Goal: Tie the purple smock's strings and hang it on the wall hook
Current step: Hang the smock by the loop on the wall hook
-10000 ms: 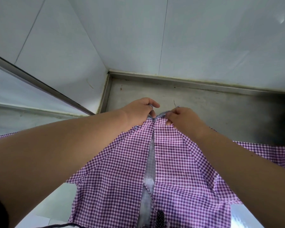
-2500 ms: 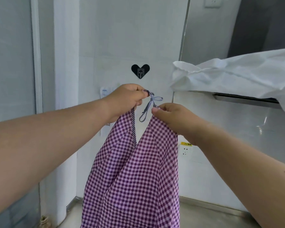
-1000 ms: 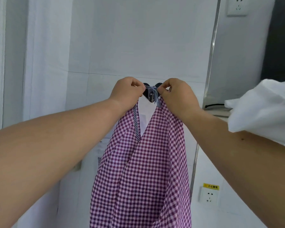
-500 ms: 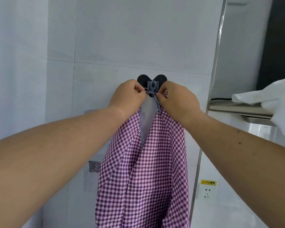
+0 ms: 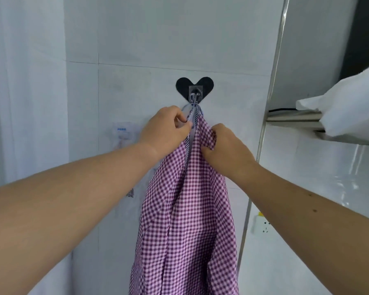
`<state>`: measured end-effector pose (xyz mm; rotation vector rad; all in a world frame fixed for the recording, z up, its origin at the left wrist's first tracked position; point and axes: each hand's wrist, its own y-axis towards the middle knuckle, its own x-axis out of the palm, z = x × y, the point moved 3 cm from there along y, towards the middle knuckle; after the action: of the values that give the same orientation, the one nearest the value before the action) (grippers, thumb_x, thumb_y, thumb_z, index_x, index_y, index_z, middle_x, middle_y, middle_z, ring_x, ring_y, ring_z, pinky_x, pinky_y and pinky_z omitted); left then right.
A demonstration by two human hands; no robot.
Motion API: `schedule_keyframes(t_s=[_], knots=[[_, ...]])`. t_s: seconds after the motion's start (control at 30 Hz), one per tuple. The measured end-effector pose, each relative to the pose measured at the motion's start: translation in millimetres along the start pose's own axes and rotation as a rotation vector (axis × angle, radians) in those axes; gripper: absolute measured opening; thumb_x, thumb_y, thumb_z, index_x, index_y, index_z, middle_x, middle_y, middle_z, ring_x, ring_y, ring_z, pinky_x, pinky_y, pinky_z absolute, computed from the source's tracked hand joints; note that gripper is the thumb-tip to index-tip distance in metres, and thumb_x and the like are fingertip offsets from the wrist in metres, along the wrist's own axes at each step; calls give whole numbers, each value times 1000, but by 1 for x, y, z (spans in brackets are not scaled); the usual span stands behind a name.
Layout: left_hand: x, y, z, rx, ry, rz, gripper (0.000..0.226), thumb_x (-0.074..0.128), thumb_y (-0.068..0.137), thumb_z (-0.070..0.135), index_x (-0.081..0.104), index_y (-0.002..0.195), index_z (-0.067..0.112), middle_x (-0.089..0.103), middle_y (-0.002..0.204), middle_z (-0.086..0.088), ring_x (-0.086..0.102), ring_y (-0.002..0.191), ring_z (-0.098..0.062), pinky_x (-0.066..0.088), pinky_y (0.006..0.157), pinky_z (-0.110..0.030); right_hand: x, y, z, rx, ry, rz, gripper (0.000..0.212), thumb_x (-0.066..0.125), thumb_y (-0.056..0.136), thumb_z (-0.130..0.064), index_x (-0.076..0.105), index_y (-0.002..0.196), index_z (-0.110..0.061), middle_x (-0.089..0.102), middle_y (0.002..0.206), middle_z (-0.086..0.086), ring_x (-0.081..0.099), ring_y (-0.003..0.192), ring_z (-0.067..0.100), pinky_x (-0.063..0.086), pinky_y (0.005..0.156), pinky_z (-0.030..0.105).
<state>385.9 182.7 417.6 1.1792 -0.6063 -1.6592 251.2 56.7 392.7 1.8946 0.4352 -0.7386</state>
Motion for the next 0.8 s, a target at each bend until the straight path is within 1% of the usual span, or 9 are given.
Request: schedule_keyframes(t_s=[0.1,0.2,0.3,0.37,0.5,0.6,0.7,0.77,0.8], knots=[[2,-28,-5,-107,7,-97,23,61,97,49,62,103,27,64,93,13,60,84,-3,51,75,-28,9,-36,14,107,185,-14,70,75,87,-37,31,141,-27,41,134,-1,60,100,18,60,83,37],[9,-57,-20,-241,59,-287,35,60,95,54,58,114,24,63,102,11,61,90,-8,50,78,-32,27,-72,33,215,257,-131,80,75,85,-36,22,145,-33,38,145,-2,62,101,19,61,86,39],[18,-91,-33,-353,-11,-475,33,64,93,43,61,115,19,68,104,5,67,95,-17,54,81,-32,43,-108,56,321,285,-290,70,71,85,-33,29,141,-28,51,134,3,66,102,21,62,88,44],[25,-115,-41,-394,-86,-591,28,65,92,31,66,117,20,73,108,1,70,100,-20,56,90,-34,52,-130,70,385,305,-381,47,67,87,-29,44,126,-16,63,117,3,70,95,22,63,80,42],[35,-166,-51,-557,-242,-787,72,73,85,30,42,151,31,62,137,6,62,117,-11,48,106,-35,70,-173,98,455,278,-567,26,58,89,-32,69,103,-14,76,96,5,74,83,23,64,81,45],[40,-204,-55,-679,-248,-874,93,79,77,30,27,153,43,57,141,10,59,123,-16,51,107,-44,78,-203,114,518,302,-626,28,50,96,-26,72,101,-9,77,96,10,74,89,29,63,84,47],[42,-234,-47,-800,-407,-909,66,69,92,24,38,150,36,66,132,2,65,115,-24,58,95,-45,80,-226,127,639,450,-663,32,42,105,-18,68,121,-8,73,108,4,70,97,22,58,82,35],[44,-249,-38,-965,-765,-790,34,51,102,31,61,133,20,75,115,-6,72,99,-27,60,89,-50,78,-236,134,701,522,-647,36,38,108,-19,66,129,-11,73,113,3,69,102,23,56,91,40],[44,-254,-36,-1025,-895,-669,36,43,103,33,68,121,14,75,107,-9,72,92,-28,60,89,-53,73,-239,134,711,542,-635,36,38,109,-22,66,128,-12,73,113,3,69,102,24,56,92,41]])
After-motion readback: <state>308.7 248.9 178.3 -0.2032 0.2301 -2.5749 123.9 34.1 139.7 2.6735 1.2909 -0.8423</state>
